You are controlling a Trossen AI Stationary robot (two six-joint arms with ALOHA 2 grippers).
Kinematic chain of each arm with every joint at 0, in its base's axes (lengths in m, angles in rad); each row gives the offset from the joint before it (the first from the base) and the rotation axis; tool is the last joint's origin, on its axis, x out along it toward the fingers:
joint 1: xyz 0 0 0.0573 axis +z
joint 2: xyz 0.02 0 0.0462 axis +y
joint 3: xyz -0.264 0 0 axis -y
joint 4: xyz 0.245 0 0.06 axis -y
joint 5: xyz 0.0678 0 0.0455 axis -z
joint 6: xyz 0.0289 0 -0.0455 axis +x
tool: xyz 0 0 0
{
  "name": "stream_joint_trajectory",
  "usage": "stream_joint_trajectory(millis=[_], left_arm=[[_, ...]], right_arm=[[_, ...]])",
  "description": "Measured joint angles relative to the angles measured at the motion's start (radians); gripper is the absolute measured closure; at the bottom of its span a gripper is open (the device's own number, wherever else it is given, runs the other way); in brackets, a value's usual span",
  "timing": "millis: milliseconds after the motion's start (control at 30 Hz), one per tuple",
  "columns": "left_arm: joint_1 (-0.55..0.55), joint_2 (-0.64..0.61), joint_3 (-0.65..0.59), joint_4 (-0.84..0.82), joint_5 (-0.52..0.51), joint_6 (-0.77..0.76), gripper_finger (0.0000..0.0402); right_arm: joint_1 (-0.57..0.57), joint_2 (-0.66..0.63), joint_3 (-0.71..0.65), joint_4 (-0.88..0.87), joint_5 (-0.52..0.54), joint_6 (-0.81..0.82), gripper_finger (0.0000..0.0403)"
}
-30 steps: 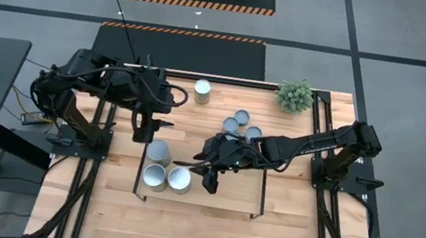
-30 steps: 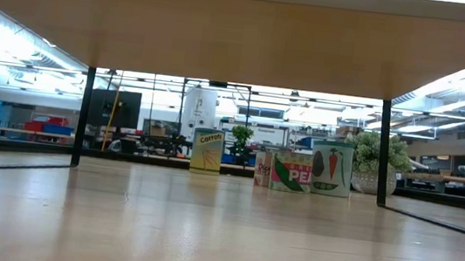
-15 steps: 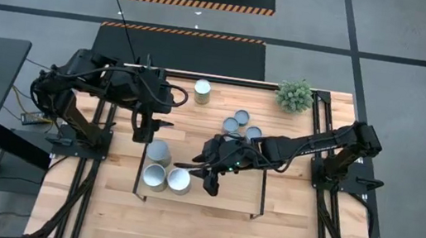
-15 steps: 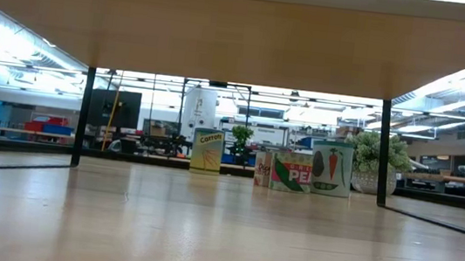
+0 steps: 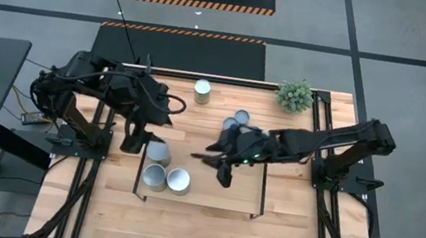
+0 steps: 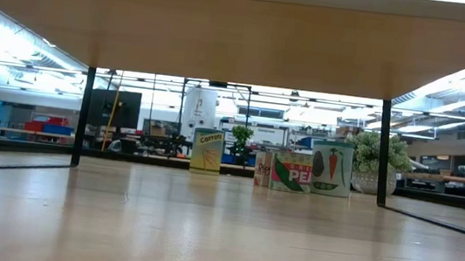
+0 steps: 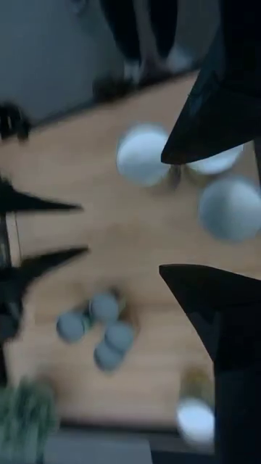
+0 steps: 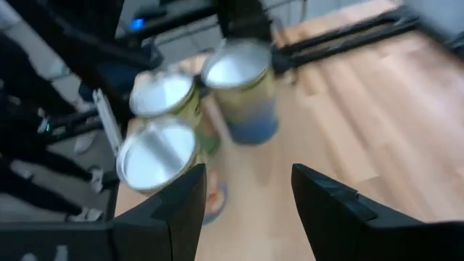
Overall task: Pick and place cans onto a shelf
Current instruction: Put the canned carrots on the shelf
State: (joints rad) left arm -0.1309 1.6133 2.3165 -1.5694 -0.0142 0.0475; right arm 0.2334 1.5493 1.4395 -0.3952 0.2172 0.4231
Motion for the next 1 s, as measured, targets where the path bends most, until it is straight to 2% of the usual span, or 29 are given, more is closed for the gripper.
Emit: stream_joint_trajectory(millis=[133, 333, 700, 833, 1000], left_arm=[[-0.001, -0.032, -0.001, 0.024, -0.125, 0.012, 0.0174], [0.013, -0.056, -0.001, 0.038, -0.136, -0.006, 0.0213], [0.085, -0.144, -0.001, 0.018, -0.189, 0.019, 0.0270], [0.113, -0.185, -0.001, 0.090, -0.185, 0.043, 0.0279], [0.148, -0.214, -0.001, 0.273, -0.196, 0.110, 0.0281]], right_arm=[[-0.032, -0.069, 0.001, -0.040, 0.024, 0.017, 0.0193], [-0.117, -0.137, 0.015, -0.060, 0.001, -0.015, 0.0193], [-0.263, -0.128, 0.338, -0.139, -0.002, -0.300, 0.0193], [-0.319, -0.130, 0.398, -0.146, -0.057, -0.330, 0.0193], [-0.398, -0.130, 0.434, -0.108, -0.107, -0.365, 0.0193]])
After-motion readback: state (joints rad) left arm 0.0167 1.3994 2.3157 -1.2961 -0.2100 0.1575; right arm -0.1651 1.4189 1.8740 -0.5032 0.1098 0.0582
